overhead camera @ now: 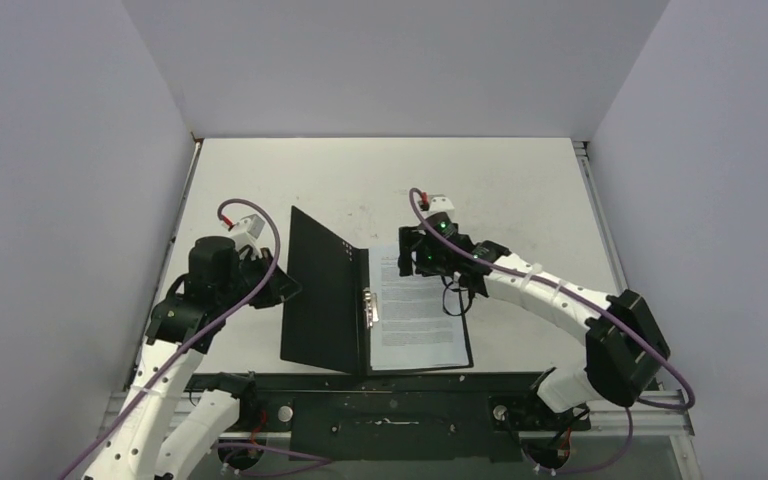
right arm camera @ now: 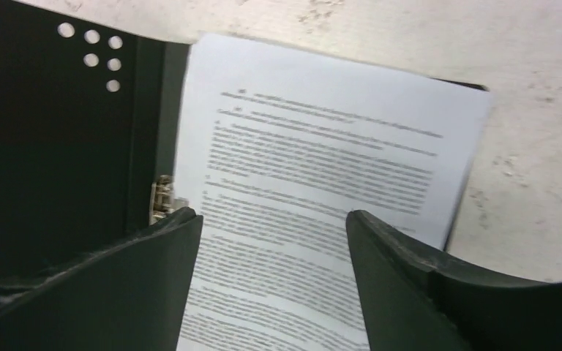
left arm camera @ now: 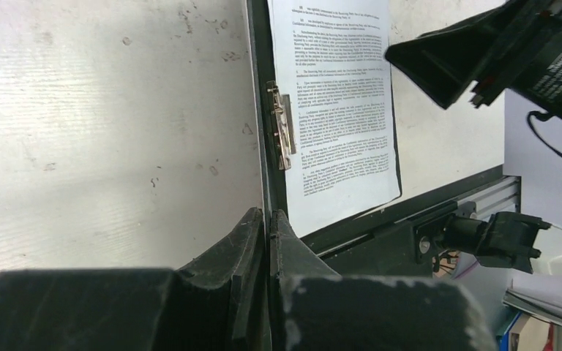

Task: Put the files into the folder

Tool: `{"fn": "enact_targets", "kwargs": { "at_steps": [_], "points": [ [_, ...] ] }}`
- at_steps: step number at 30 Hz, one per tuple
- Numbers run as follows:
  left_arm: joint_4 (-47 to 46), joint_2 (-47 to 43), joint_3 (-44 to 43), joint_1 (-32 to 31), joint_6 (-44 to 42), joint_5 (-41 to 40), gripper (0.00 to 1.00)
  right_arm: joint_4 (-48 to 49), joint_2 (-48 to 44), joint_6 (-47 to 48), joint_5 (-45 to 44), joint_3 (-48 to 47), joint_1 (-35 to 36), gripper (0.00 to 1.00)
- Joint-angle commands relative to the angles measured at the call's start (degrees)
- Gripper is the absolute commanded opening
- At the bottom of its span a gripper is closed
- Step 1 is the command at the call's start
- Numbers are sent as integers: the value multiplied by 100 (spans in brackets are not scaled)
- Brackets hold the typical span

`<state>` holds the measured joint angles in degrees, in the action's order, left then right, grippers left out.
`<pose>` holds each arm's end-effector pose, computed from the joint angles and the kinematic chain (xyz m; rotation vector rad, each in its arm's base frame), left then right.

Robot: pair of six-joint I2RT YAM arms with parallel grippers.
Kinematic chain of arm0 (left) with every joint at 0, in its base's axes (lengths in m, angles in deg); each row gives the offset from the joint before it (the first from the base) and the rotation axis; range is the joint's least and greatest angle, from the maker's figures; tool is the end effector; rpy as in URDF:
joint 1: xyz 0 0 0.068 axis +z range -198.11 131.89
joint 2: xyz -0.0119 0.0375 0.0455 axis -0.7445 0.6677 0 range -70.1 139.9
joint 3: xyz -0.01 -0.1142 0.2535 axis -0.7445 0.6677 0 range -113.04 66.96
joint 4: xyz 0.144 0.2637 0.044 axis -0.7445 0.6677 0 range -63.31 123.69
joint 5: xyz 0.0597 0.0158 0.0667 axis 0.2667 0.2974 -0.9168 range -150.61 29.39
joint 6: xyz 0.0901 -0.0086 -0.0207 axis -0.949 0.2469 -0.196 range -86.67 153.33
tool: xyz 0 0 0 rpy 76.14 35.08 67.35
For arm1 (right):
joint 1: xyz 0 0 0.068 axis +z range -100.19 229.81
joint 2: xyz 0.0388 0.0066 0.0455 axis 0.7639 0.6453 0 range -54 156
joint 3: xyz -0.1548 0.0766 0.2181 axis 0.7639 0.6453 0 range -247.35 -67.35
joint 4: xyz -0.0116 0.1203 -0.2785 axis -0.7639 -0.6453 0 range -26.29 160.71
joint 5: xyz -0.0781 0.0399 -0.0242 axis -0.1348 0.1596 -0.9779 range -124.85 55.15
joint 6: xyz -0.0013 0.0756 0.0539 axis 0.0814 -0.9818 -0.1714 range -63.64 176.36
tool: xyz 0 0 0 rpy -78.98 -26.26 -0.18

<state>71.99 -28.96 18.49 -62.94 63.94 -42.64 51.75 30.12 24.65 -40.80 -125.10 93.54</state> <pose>0.2038 -0.0806 0.2929 -0.1402 2.3071 -0.7705 0.2871 0.2627 0.1951 -0.2017 2.4085 0.5080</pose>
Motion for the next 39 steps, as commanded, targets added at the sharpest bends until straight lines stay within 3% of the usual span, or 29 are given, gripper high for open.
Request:
{"fn": "enact_targets", "kwargs": {
  "at_steps": [1, 11, 30, 39],
  "points": [
    [-198, 107, -470, 37, -345, -155, 0, -3, -649, 265, 164, 425, -544, 76],
    [-104, 350, -694, 57, -388, -473, 0, 351, -949, 142, 1013, 1445, -1174, 96],
    [-176, 529, -851, 53, -302, -464, 0, 1811, -378, -484, 2090, 2627, -1447, 100],
    [-829, 561, -654, 42, 35, 307, 22, 2367, -260, -742, 2460, 2941, -1451, 100]
  ]
}}
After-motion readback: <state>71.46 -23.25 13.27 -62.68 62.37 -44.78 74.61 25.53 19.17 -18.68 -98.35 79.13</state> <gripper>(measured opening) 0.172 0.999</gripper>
